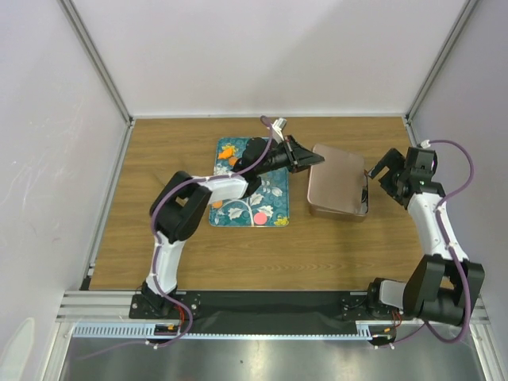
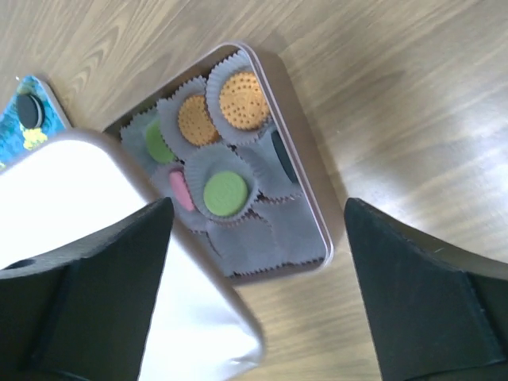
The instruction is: Pack the cookies
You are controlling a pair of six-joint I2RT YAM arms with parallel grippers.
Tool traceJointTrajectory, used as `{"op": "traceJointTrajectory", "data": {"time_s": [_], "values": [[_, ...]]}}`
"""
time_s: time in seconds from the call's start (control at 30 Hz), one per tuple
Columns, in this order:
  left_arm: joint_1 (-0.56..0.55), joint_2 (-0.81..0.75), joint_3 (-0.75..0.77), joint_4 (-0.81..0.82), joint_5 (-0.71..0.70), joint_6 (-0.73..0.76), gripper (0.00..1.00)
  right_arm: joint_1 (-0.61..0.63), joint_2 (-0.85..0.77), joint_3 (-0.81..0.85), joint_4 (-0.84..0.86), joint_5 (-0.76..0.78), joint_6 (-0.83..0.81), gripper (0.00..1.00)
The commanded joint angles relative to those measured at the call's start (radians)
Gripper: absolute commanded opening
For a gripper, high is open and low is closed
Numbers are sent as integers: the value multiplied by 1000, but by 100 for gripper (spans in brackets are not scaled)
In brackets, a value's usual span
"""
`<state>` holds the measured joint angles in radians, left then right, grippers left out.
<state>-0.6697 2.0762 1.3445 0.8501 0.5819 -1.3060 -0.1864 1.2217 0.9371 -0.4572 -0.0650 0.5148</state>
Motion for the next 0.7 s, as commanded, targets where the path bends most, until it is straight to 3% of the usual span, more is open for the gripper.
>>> {"op": "traceJointTrajectory", "data": {"time_s": [0.0, 0.3, 0.67], "values": [[4, 59, 82, 70, 29, -93, 5, -24, 50, 11, 125, -54, 44, 98], [-5, 192, 222, 43, 3, -147, 9, -65, 133, -104, 397, -228, 154, 100], [-27, 300, 350, -8, -21, -202, 13, -110, 171, -187, 584, -317, 202, 100]]}}
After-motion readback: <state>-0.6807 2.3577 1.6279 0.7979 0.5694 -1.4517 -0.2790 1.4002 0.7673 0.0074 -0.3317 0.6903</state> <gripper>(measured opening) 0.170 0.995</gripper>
